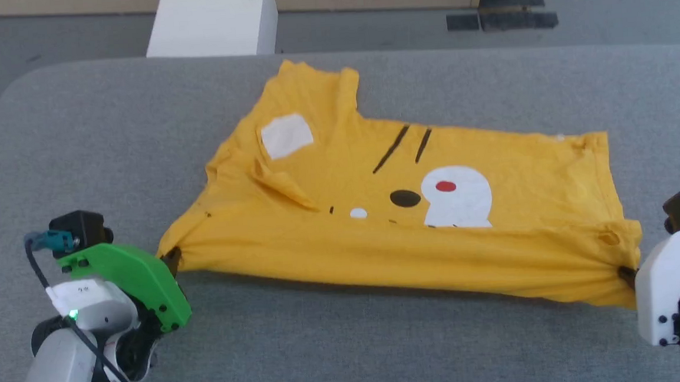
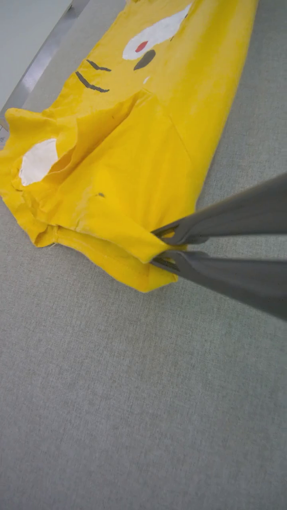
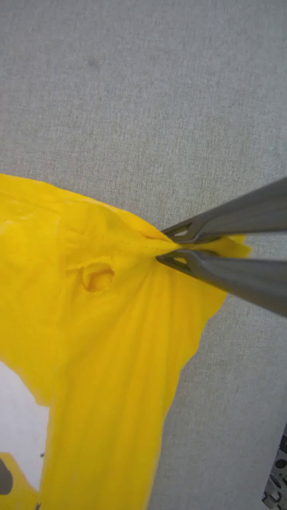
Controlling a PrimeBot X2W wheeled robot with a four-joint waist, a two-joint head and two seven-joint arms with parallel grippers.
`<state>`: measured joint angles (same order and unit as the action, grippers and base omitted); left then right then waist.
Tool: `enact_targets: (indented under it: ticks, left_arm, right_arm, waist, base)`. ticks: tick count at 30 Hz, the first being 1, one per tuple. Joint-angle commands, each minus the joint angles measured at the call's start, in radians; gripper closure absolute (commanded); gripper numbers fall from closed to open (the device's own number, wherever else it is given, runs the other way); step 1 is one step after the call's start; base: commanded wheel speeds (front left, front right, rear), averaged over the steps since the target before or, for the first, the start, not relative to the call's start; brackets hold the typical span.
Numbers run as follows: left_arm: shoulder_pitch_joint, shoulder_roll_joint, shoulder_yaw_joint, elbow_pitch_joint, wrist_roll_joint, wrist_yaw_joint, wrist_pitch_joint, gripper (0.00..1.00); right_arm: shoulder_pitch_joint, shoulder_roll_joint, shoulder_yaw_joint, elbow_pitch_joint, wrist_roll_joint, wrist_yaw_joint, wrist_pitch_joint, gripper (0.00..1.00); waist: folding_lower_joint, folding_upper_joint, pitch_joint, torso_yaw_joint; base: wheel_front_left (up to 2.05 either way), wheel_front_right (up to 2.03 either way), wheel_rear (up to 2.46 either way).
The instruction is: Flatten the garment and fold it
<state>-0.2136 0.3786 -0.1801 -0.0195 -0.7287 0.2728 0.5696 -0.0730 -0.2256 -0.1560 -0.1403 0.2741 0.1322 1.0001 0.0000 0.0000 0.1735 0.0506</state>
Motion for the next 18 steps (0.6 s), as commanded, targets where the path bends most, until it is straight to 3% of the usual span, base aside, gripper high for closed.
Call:
enact_targets:
  ticks: [1, 6, 11, 18]
  left_arm:
    - [0.034, 0.017, 0.006, -0.020, -0.002, 0.013, 0.012, 1.00]
    - [0.137, 0.037, -0.013, -0.101, -0.002, 0.051, 0.072, 1.00]
    - [0.242, 0.017, -0.021, -0.134, -0.024, 0.085, 0.091, 1.00]
    - [0.316, -0.024, -0.041, -0.057, -0.051, 0.096, 0.088, 1.00]
  right_arm:
    - [-0.007, -0.017, -0.012, -0.011, 0.011, -0.002, 0.019, 1.00]
    - [0.038, -0.044, -0.032, -0.032, 0.025, -0.002, 0.093, 1.00]
    - [0.090, -0.050, -0.036, 0.001, 0.015, -0.002, 0.123, 1.00]
    - [0.133, -0.020, 0.000, 0.093, -0.018, -0.002, 0.094, 1.00]
  waist:
    - [0.0000, 0.0000, -0.056, 0.004]
    - [0.0000, 0.0000, -0.080, 0.011]
    - [0.0000, 0.0000, -0.084, 0.015]
    - [0.0000, 0.0000, -0.085, 0.011]
  base:
    - [0.00, 0.00, 0.00]
    - [0.00, 0.00, 0.00]
    - [0.00, 0.00, 0.00]
    - [0.00, 0.00, 0.00]
